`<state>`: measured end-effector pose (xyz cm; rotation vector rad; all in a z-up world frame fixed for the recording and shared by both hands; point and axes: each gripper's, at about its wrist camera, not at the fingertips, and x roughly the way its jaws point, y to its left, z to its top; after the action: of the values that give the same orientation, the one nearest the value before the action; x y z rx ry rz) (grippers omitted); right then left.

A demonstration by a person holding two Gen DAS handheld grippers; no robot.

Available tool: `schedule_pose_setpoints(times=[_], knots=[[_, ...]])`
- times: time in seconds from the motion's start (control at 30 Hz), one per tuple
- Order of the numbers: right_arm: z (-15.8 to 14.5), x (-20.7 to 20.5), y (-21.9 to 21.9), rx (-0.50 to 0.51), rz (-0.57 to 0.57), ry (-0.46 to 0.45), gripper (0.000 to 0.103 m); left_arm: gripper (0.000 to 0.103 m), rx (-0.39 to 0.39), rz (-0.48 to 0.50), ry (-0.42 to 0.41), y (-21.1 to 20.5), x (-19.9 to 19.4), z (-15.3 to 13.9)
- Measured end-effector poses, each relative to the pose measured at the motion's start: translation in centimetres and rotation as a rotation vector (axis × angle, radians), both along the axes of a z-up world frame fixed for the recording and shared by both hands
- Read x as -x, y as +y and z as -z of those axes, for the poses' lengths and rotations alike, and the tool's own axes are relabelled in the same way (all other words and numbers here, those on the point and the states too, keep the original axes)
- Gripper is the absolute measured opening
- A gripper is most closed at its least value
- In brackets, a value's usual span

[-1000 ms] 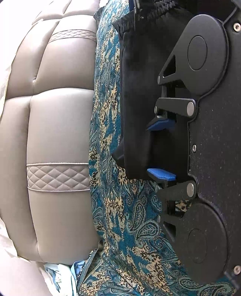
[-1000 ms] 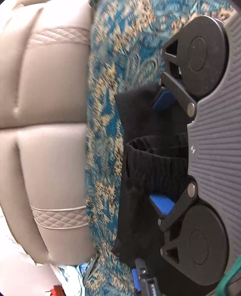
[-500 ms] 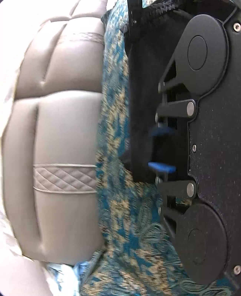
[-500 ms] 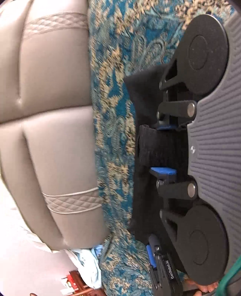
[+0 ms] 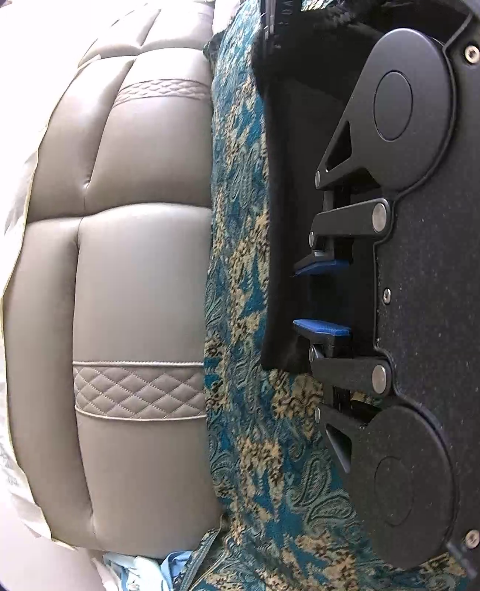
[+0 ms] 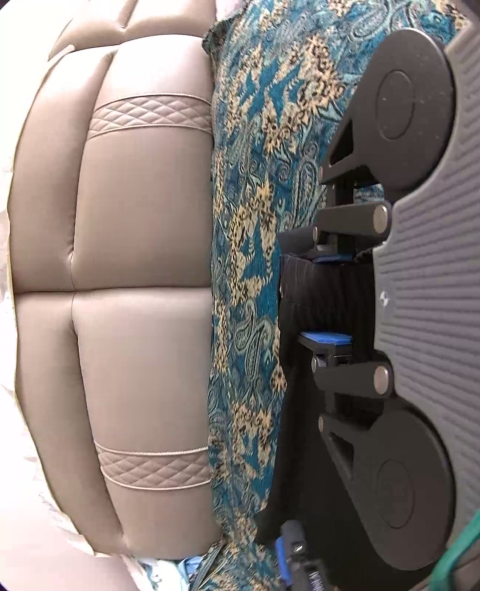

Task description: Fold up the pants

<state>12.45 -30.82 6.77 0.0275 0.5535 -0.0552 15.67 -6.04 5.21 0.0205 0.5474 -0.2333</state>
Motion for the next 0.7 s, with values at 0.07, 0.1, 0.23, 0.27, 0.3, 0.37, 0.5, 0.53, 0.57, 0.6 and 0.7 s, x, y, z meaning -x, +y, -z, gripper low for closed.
schedule_pose_setpoints(times=[0.07,0.1,0.23,0.27,0.3,0.37,0.5,0.53,0.57,0.6,0.7], knots=[[0.2,-0.1,-0.2,-0.003,0.002,0.005,0.039,0.026,-0.036,-0.025,0.000,-0.1,-0.5,0.1],[0.4,-0.3,-0.3,-0.010,0.003,0.012,0.041,0.026,-0.062,-0.039,0.010,-0.2,-0.8,0.3],[1.2,-0.5,-0.8,-0.039,0.002,0.029,0.046,0.027,-0.119,-0.055,0.017,-0.5,-1.4,1.1],[1.3,-0.4,-1.0,-0.051,0.000,0.029,0.049,0.027,-0.126,-0.055,0.017,-0.6,-1.4,1.1],[1.3,-0.3,-1.1,-0.061,0.002,0.029,0.056,0.027,-0.130,-0.055,0.017,-0.7,-1.3,1.1],[1.4,-0.2,-1.4,-0.077,0.008,0.027,0.061,0.027,-0.128,-0.054,0.020,-0.6,-1.2,1.0],[1.7,0.2,-1.7,-0.084,0.005,0.013,0.074,0.037,-0.104,-0.057,0.042,-0.1,-0.8,0.5],[1.7,0.3,-1.8,-0.091,0.004,0.012,0.077,0.039,-0.099,-0.063,0.049,0.1,-0.5,0.3],[1.7,0.3,-1.8,-0.097,0.008,0.015,0.083,0.041,-0.091,-0.071,0.062,0.3,0.1,0.0],[1.6,0.4,-1.9,-0.106,0.012,0.017,0.089,0.041,-0.080,-0.074,0.078,0.7,0.5,-0.1],[1.3,0.9,-2.2,-0.136,0.014,0.019,0.093,0.042,-0.053,-0.065,0.134,1.5,2.4,-0.5]])
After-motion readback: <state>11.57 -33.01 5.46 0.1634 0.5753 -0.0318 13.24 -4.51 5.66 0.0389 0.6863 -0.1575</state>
